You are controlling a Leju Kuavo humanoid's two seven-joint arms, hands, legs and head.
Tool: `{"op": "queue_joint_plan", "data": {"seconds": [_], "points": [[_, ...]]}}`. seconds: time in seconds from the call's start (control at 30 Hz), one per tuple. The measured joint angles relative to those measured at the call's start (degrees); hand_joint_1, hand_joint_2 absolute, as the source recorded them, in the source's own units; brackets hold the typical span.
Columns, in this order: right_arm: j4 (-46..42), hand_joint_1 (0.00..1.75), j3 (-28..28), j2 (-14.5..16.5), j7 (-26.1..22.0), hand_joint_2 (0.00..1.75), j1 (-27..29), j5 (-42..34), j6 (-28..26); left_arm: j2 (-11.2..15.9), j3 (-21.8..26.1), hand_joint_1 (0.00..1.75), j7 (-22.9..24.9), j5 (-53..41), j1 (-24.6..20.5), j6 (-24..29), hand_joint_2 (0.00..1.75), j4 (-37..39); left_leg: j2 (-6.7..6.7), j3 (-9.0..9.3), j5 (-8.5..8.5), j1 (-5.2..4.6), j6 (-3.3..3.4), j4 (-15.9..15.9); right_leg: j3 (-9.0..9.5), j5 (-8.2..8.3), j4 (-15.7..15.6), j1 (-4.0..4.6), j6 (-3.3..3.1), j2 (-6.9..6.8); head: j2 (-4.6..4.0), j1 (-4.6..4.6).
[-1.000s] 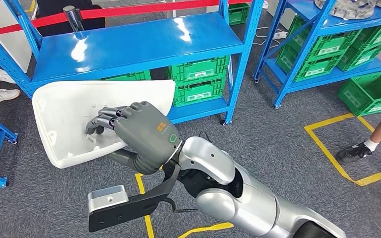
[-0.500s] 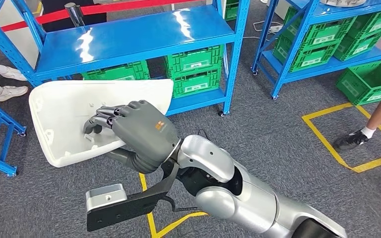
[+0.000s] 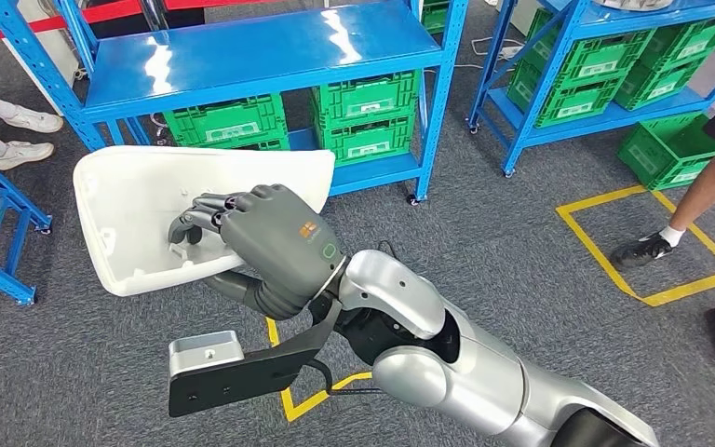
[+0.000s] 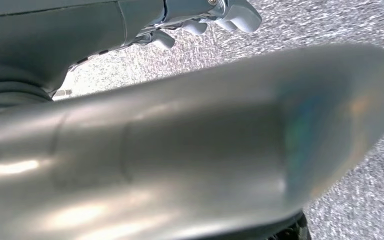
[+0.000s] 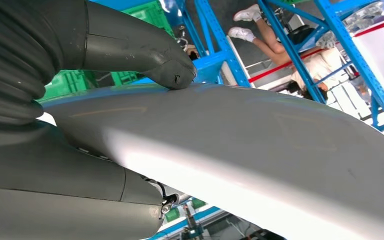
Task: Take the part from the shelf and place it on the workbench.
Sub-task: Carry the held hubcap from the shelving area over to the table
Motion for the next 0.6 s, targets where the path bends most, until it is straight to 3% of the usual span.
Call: {"op": "queue_joint_plan", "data": {"seconds": [0.07, 0.1, 0.17, 0.23, 0.33, 0.37, 0.4, 0.43, 0.53, 0.6], "points": [[-0.1, 1.75, 0.0, 0.0, 0.1, 1.75, 0.0, 0.0, 0.0, 0.0, 0.0, 0.0, -0.2, 0.0, 0.0, 0.0, 0.0, 0.0, -0.04, -0.81, 0.61, -0.07, -0.68, 0.5, 5.2, -1.4, -7.7, 0.13, -0.59, 0.09, 0.0, -0.03], [-0.1, 1.75, 0.0, 0.0, 0.1, 1.75, 0.0, 0.0, 0.0, 0.0, 0.0, 0.0, -0.3, 0.0, 0.0, 0.0, 0.0, 0.0, -0.03, -1.04, 0.91, -0.12, -1.09, 0.6, 6.35, -2.43, -9.7, 0.25, -1.02, 0.17, 0.0, -0.07], [-0.2, 1.75, 0.0, -0.1, 0.2, 1.75, 0.1, 0.0, 0.0, 0.0, 0.0, 0.0, -0.4, -0.1, 0.0, 0.0, 0.0, 0.0, 0.05, -1.35, 1.42, 0.0, -1.91, 0.7, 6.42, -2.69, -10.8, 0.35, -2.12, 0.32, 0.0, -0.06], [-0.2, 1.75, 0.0, -0.1, 0.3, 1.75, 0.1, 0.0, -0.1, 0.0, 0.0, 0.0, -0.5, -0.1, 0.0, 0.0, 0.0, 0.0, -0.06, -2.21, 0.02, 0.21, -2.54, 2.3, 6.12, -2.03, -10.9, 0.29, -3.13, 0.46, 0.0, -0.1], [-0.1, 1.75, 0.0, -0.1, 0.3, 1.75, 0.3, 0.0, -0.1, 0.0, 0.0, 0.0, -0.5, -0.1, 0.0, 0.0, 0.0, 0.0, -0.35, -5.95, -5.85, 0.28, -3.12, 12.2, 5.4, -1.26, -10.9, 0.42, -3.95, 0.83, 0.0, -0.15], [-0.1, 1.75, 0.0, -0.2, 0.3, 1.75, 0.4, 0.0, -0.1, -0.1, 0.0, 0.0, -0.5, -0.1, 0.0, 0.0, 0.0, 0.0, -0.37, -6.96, -6.97, 0.29, -3.2, 15.3, 5.14, -1.07, -10.9, 0.53, -4.0, 1.08, 0.0, -0.14], [-0.1, 1.75, 0.0, -0.2, 0.3, 1.75, 0.4, 0.0, 0.0, -0.1, 0.0, 0.0, -0.5, -0.2, 0.0, 0.0, 0.0, 0.0, -0.41, -7.15, -7.08, 0.28, -3.17, 16.6, 4.92, -0.91, -10.8, 0.65, -4.01, 1.42, 0.0, -0.14], [0.0, 1.75, 0.0, -0.2, 0.3, 1.75, 0.5, 0.0, 0.0, -0.1, 0.0, 0.0, -0.4, -0.3, 0.0, 0.0, 0.0, 0.0, -0.55, -6.21, -6.12, 0.26, -3.01, 15.8, 4.78, -0.8, -10.8, 0.76, -3.99, 1.8, 0.01, -0.14], [0.0, 1.75, 0.0, -0.3, 0.3, 1.75, 0.4, -0.1, 0.0, 0.0, 0.0, 0.0, -0.4, -0.7, -0.1, 0.0, 0.0, 0.0, -3.01, 0.24, -2.13, 0.15, -1.86, 5.5, 4.53, -0.59, -10.6, 0.87, -3.73, 3.09, 0.01, -0.08], [0.0, 1.75, 0.0, -0.3, 0.3, 1.75, 0.4, -0.1, 0.0, 0.0, 0.0, 0.0, -0.3, -0.9, -0.1, 0.0, 0.0, 0.0, -4.41, 2.61, -1.97, 0.0, -1.39, 1.5, 4.14, -0.28, -10.6, 0.65, -3.16, 3.97, 0.0, -0.03]]}}
